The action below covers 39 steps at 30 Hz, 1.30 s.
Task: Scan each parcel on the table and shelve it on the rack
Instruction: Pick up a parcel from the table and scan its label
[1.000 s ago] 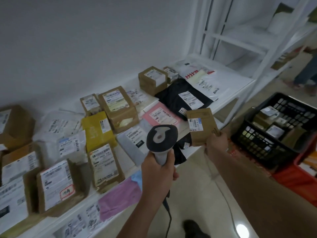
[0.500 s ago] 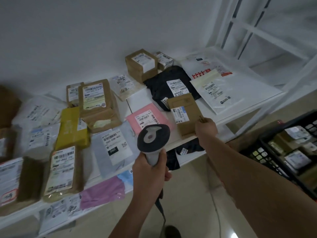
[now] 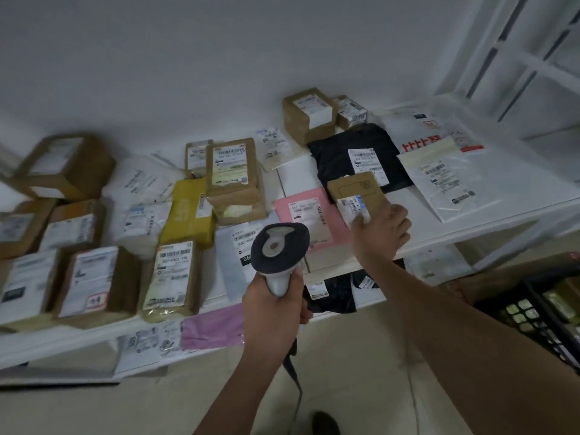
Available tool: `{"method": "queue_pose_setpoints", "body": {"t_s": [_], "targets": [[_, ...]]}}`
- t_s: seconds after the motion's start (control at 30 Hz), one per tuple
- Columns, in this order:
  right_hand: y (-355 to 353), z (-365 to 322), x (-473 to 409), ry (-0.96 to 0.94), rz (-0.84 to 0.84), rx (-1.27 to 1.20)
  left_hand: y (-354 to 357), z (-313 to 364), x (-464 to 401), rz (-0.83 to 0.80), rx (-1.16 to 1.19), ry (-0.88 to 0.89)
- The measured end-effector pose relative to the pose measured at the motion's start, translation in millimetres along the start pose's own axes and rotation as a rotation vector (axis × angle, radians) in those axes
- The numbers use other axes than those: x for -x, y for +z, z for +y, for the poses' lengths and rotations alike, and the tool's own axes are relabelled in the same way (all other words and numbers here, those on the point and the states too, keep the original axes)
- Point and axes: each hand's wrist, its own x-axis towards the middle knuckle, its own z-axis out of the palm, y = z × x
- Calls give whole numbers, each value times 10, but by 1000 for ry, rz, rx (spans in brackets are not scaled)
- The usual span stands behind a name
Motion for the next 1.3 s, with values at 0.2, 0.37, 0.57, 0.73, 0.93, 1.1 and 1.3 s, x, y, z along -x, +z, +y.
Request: {"method": "queue_pose_setpoints", "body": {"t_s": [0.2, 0.37, 0.57, 0.73, 0.93, 1.1, 1.3], "targets": [[285, -841, 851, -497, -187, 18, -877, -40, 98, 168, 50, 35], [651, -1604, 1942, -756, -309, 59, -2022, -223, 172, 300, 63, 40], [1203, -2496, 3747, -1001, -404, 13, -3827, -563, 395, 442, 96, 51], [1690, -3039, 5290, -1199, -631, -17, -5345, -864, 695, 606, 116, 21], [2128, -3915, 6592, -1331, -785, -34, -6748, -1103, 854, 857, 130, 5], [2577, -4746, 7205, -1330, -863, -63, -7640, -1294, 694, 976, 220, -35], [3462, -5870, 7715, -1275, -904, -35, -8641, -1452, 162, 1016, 181, -63]]}}
